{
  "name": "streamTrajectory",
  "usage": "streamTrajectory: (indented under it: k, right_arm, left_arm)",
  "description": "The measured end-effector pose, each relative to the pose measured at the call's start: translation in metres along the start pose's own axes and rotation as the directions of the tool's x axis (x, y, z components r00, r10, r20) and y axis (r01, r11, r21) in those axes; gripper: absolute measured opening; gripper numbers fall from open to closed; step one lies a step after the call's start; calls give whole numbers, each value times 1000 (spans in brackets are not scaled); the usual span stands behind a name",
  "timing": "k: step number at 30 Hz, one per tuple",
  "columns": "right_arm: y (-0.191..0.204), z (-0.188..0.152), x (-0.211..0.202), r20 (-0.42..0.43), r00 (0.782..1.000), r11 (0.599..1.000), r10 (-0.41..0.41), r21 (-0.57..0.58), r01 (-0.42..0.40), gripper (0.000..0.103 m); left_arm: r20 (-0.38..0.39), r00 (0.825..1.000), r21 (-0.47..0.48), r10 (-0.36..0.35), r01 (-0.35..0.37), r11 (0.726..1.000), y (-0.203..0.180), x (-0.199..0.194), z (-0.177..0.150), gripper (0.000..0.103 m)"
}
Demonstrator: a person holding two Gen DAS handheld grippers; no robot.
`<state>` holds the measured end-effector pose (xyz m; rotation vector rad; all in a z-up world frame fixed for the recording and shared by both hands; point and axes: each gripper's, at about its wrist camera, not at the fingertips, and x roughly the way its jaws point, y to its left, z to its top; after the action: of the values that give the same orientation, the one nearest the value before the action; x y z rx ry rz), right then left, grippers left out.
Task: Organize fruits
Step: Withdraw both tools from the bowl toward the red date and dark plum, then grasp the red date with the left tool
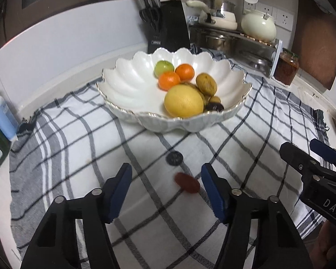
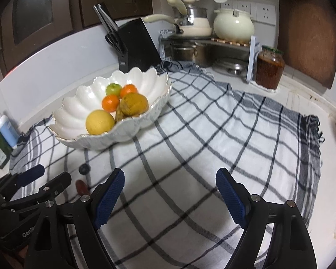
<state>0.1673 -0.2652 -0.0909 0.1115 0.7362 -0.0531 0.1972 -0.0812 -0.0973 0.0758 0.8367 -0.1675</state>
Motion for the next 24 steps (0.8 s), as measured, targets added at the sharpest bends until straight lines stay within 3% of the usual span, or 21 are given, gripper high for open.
streamTrajectory:
  k: [6,24]
  right_arm:
    - [-10,-6,10,-19,1000,1000,9,18,-9,84]
    - [-30,-18,33,-63,998,997,31,70,-26,84]
  left_arm:
    - [-24,1000,-8,-13,13,1000,-9,13,-6,50]
    - [-66,998,-1,8,-8,1000,-25,35,-15,31]
